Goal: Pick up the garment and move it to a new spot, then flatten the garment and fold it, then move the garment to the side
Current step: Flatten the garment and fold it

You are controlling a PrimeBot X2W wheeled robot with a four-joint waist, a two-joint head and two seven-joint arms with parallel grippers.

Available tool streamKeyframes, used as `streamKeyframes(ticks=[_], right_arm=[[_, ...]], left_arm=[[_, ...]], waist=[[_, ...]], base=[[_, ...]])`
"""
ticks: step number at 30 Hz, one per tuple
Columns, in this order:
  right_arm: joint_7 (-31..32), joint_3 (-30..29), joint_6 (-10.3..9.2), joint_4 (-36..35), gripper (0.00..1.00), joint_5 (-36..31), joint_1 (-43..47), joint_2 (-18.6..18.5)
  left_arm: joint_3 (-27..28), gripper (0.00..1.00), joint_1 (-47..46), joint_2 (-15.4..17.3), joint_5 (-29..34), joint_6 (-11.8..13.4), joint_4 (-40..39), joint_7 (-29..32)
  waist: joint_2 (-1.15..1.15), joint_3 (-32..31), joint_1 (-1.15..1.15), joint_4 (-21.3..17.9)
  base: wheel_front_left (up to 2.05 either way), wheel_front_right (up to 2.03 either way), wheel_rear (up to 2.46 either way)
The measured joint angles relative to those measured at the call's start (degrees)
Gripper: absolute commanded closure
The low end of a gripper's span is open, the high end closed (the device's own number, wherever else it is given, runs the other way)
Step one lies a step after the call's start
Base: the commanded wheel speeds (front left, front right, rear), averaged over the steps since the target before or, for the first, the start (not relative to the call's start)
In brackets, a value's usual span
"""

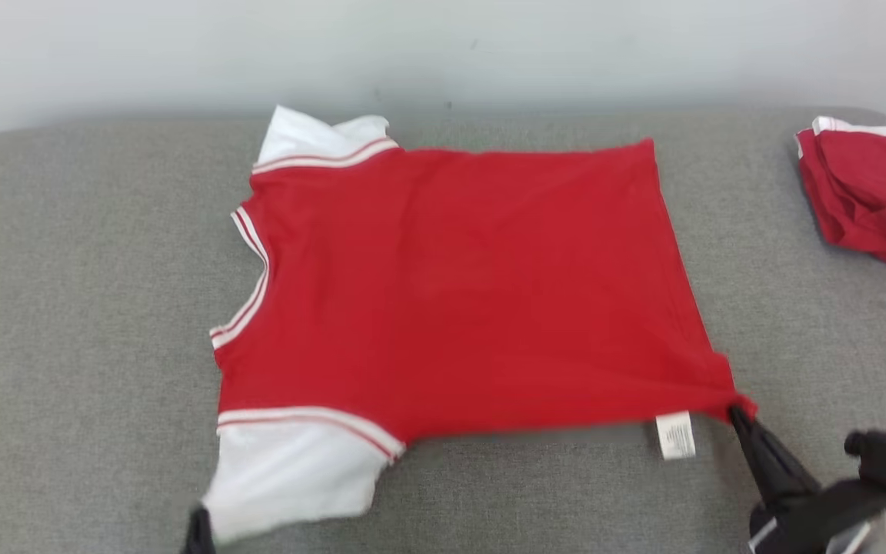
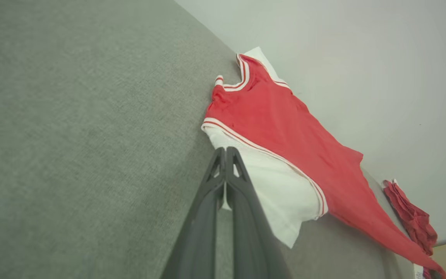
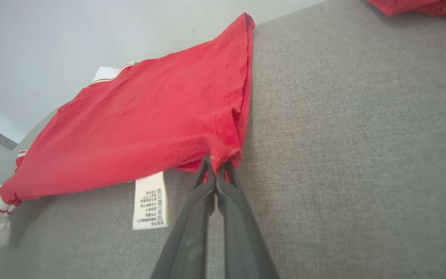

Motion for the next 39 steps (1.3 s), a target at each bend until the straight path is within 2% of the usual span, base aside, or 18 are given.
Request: streamKeyframes(ticks=[8,15,20,24,30,35,39], right_arm=[[-0.01,-3.09,0.0,-1.81,1.0,-2.35,9.78,-0.02],[0.08,-6.06,0.0,-3.69,1.0,-1.08,15.21,-0.48],[0.08,-6.44,0.0,-6.44,1.0,-1.04,16.17,-0.03],[0.43,-6.44,0.0,-8.92,1.0,-1.42,14.51,0.0],[2.33,-5.52,0.0,-10.78,1.0,-1.14,9.01,0.09],[4.39,-3.66,0.0,-9.95,1.0,-0.96,1.91,0.55],[5.59,-1.87,0.0,-6.48,1.0,-0.82,-4.36,1.05]], left_arm=[[-0.76,1.0,5.15,-2.67,1.76,-1.93,3.74,0.0],[-0.64,1.0,8.22,-2.79,2.75,-2.52,4.26,0.0],[-1.08,1.0,6.6,-2.36,4.34,-3.48,1.83,0.0],[-1.05,1.0,1.29,-0.3,6.24,-4.02,-0.56,0.24],[-0.97,1.0,-9.39,5.25,9.01,-4.94,-1.25,4.06],[-1.6,1.0,-20.82,9.02,9.65,-5.98,3.42,7.97],[-2.27,1.0,-29.97,11.14,9.68,-6.46,9.59,10.28]], waist=[[0.01,-1.77,0.0,0.31],[0.01,-2.08,0.0,0.9],[0.01,-2.04,0.01,0.77],[0.01,-1.88,0.01,0.22],[0.01,-1.24,0.01,-1.5],[0.01,0.62,0.01,-3.0],[0.01,2.72,0.02,-4.25]], base=[[0.0,0.0,0.0],[0.0,0.0,0.0],[0.0,0.0,0.0],[0.0,0.0,0.0],[0.0,0.0,0.0],[0.0,0.0,0.0],[0.0,0.0,0.0]])
